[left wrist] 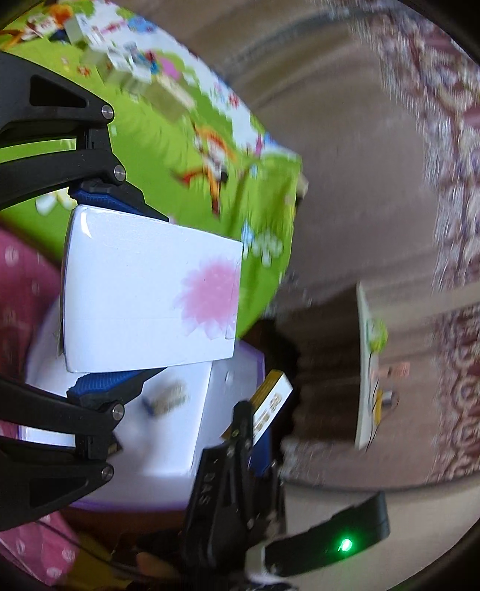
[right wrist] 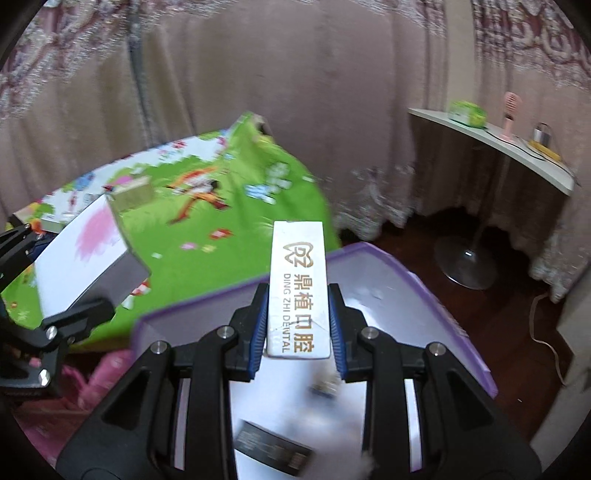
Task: Organize rigid objects
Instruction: 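Carry both boxes to the bin and open both grippers to drop them, then move both grippers back over the table of boxes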
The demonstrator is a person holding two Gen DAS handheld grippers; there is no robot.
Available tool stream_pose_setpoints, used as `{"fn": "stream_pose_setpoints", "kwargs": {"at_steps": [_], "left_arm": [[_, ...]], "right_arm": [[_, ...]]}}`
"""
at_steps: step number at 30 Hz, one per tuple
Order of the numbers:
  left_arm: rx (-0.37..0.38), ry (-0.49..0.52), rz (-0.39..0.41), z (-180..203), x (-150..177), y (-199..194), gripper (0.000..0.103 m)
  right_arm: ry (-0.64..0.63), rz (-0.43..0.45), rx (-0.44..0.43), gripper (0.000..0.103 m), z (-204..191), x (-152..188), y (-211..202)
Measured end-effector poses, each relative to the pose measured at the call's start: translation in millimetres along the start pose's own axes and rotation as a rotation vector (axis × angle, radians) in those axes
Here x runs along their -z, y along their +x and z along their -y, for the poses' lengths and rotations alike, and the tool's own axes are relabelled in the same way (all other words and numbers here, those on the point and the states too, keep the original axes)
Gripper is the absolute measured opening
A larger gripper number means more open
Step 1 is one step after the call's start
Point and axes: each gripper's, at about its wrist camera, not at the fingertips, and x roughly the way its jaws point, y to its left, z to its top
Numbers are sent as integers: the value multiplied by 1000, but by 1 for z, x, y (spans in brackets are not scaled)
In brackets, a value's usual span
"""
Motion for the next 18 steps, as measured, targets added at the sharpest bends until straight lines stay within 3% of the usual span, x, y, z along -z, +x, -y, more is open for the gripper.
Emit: {"fn": "stream_pose_setpoints", "kwargs": {"at_steps": [5, 9, 11, 12, 18], "left_arm": [[79, 45, -42, 24, 1, 10, 69], [187, 67, -74, 30, 5, 16, 69], [176, 65, -53, 28, 8, 13, 69], [170, 58, -42, 25, 9, 11, 70], [51, -93, 17, -33, 13, 2, 76]], "right_arm": [[9, -40, 67, 35, 26, 5, -2], [1, -78, 92, 37, 32, 7, 3], [5, -89, 135, 55, 34, 7, 5], [13, -86, 142, 59, 35, 6, 5], [7, -61, 121, 63, 22, -4, 3]]}}
